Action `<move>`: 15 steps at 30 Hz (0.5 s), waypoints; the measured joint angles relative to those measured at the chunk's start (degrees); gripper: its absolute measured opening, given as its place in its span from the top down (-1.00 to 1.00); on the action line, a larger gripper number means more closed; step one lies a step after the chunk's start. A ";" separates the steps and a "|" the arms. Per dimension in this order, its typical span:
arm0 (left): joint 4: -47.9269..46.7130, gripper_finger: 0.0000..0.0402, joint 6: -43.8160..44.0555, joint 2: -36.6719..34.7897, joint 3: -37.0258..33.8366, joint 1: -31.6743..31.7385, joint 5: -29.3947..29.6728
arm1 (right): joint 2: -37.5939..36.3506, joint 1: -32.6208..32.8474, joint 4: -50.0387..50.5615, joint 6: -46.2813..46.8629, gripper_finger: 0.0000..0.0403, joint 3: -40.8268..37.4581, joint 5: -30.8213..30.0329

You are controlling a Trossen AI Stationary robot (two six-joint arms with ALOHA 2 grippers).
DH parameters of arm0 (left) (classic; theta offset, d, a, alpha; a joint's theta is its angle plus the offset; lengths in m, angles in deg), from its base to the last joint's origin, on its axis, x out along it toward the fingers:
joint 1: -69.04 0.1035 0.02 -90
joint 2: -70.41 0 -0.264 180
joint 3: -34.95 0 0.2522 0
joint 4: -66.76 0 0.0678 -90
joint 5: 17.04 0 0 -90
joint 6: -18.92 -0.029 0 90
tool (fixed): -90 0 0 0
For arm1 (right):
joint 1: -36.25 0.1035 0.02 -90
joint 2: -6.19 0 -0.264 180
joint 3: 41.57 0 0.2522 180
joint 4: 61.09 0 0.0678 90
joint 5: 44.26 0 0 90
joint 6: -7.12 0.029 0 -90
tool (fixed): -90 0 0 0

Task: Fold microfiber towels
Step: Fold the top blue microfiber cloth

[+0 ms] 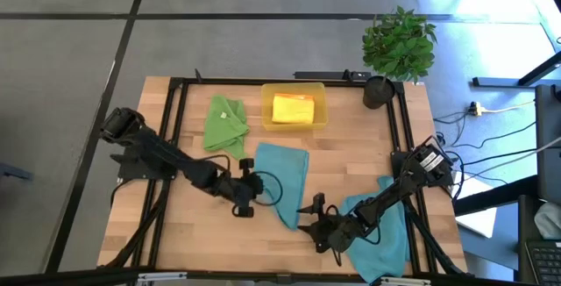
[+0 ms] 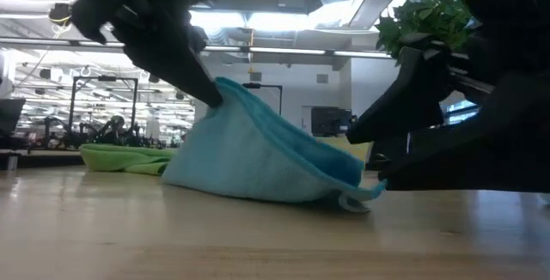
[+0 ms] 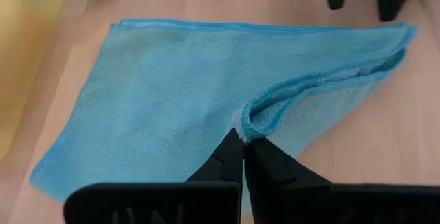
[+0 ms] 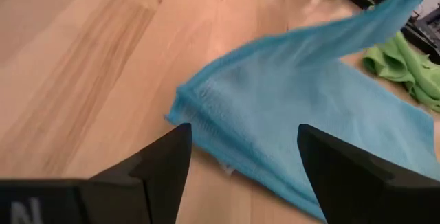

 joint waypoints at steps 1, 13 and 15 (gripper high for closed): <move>0.04 1.00 -0.46 0.00 0.00 0.75 -0.76 | -0.03 -0.08 -0.14 0.01 -0.32 0.01 -0.04; 0.52 1.00 -3.38 0.03 0.00 6.90 -8.39 | 1.62 -0.17 -0.22 -2.09 -0.32 0.17 2.19; 0.52 1.00 -3.43 0.04 0.01 6.98 -8.50 | 2.43 -0.51 -0.77 -1.07 -0.32 0.25 2.26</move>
